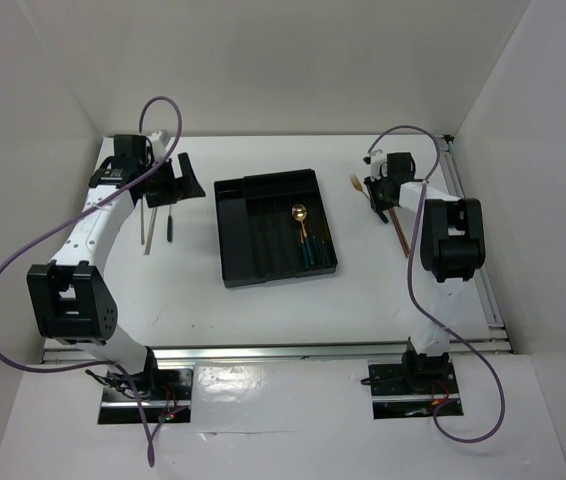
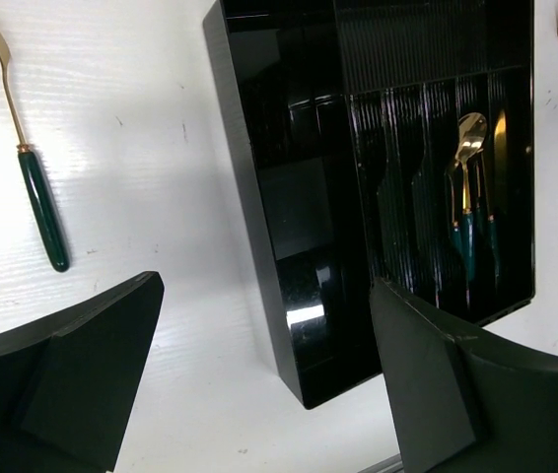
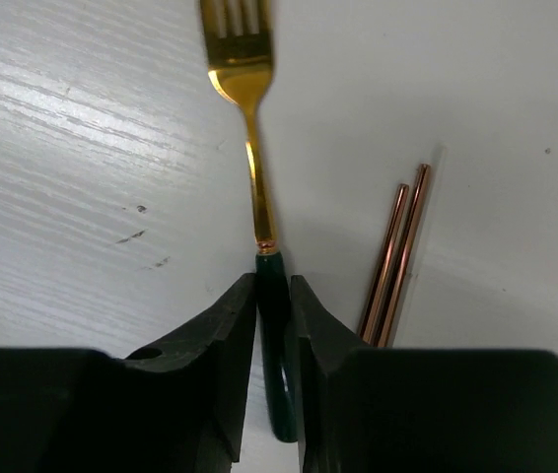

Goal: Sort the eating utensils into containers

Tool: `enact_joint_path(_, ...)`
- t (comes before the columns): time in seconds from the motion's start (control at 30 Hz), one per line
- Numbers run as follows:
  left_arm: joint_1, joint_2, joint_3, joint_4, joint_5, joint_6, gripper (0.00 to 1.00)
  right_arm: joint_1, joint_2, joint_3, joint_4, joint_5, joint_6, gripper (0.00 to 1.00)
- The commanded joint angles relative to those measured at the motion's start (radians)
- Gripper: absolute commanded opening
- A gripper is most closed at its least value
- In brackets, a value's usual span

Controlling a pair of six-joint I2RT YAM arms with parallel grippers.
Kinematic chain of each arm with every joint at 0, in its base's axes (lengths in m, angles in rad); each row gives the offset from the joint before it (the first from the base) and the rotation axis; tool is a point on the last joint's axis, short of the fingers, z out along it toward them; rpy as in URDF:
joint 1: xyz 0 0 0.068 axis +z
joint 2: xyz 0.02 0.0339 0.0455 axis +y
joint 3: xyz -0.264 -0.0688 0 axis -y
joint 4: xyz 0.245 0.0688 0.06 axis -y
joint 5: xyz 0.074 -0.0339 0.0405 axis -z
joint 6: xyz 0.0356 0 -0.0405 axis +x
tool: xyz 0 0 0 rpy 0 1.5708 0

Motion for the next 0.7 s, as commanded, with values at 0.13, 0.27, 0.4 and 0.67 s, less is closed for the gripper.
enact_joint_path(0.13,0.005,0.009,0.019,0.045,0.017,-0.032,1.00,-0.014,0.028,0.036,-0.070,-0.062,-0.034,0.06)
enact_joint_path(0.27,0.005,-0.014,-0.008,0.079,-0.009,-0.052,1.00,0.006,0.014,0.012,-0.094,-0.071,-0.034,0.00)
enact_joint_path(0.4,-0.004,-0.060,-0.051,0.120,-0.083,-0.072,1.00,0.048,-0.107,-0.010,-0.084,-0.090,0.004,0.00)
enact_joint_path(0.67,-0.058,-0.120,-0.110,0.105,-0.316,-0.165,1.00,0.160,-0.253,0.142,-0.233,-0.183,0.242,0.00)
